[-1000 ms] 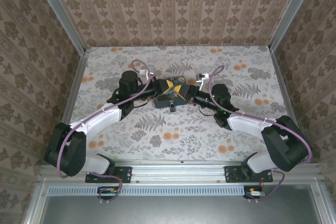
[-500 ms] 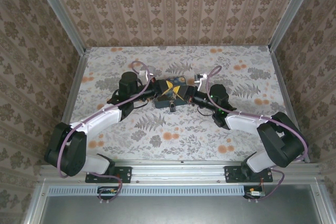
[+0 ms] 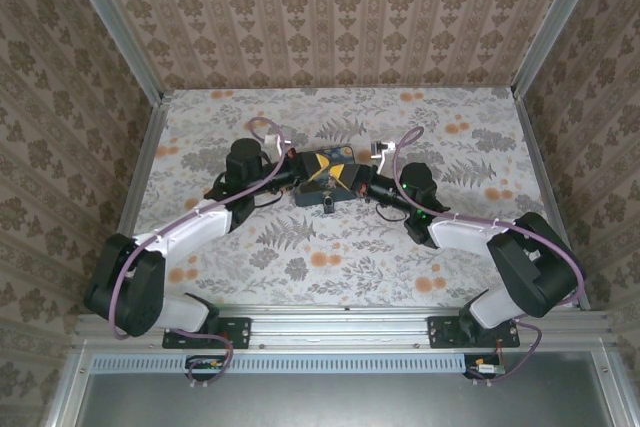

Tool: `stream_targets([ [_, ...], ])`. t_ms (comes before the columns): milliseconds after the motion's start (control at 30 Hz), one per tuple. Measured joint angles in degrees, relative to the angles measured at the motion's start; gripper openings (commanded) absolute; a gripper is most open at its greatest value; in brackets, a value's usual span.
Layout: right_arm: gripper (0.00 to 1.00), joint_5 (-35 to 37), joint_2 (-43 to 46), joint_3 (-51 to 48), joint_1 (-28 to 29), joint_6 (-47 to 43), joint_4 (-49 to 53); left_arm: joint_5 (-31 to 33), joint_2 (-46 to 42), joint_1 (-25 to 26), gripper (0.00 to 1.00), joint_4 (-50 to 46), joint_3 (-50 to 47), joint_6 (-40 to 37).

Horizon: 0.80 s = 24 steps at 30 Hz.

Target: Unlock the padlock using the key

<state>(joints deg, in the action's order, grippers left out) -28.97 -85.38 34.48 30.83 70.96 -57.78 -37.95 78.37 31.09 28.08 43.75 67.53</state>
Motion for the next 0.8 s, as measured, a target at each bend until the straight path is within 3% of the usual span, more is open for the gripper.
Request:
stream_targets([
  [100, 0.0, 0.04, 0.04, -0.26, 0.04, -0.22, 0.11, 0.42, -0.48, 0.07, 0.0, -0.24, -0.72, -0.04],
  [133, 0.0, 0.11, 0.04, -0.26, 0.11, -0.24, 0.09, 0.46, -0.55, 0.07, 0.03, -0.31, -0.72, -0.04],
  [167, 0.0, 0.2, 0.2, -0.26, 0.09, -0.37, 0.22, 0.46, -0.61, 0.07, 0.18, -0.33, -0.72, -0.09],
  [200, 0.0, 0.22, 0.46, -0.26, 0.09, -0.63, 0.57, 0.48, -0.66, 0.07, 0.25, -0.35, -0.72, -0.44],
  [333, 0.0, 0.22, 3.74, -0.24, 0.09, -3.8, 6.01, 1.79, -1.66, -0.48, 0.28, -2.91, -0.83, -1.73],
  [433, 0.0, -0.04, 7.82, -0.09, 0.09, -7.76, 12.26, 2.38, -3.15, -1.64, 0.37, -7.02, -0.81, -4.76],
  [633, 0.0, -2.71, 10.82, 2.58, -0.31, -14.23, 21.68, -1.95, -2.6, -1.99, 0.39, -16.59, 3.54, -13.57],
  [800, 0.0, -4.98, 10.75, 4.42, -1.03, -17.53, 28.85, -6.34, -2.29, -1.81, 0.32, -17.62, 4.66, -17.0],
])
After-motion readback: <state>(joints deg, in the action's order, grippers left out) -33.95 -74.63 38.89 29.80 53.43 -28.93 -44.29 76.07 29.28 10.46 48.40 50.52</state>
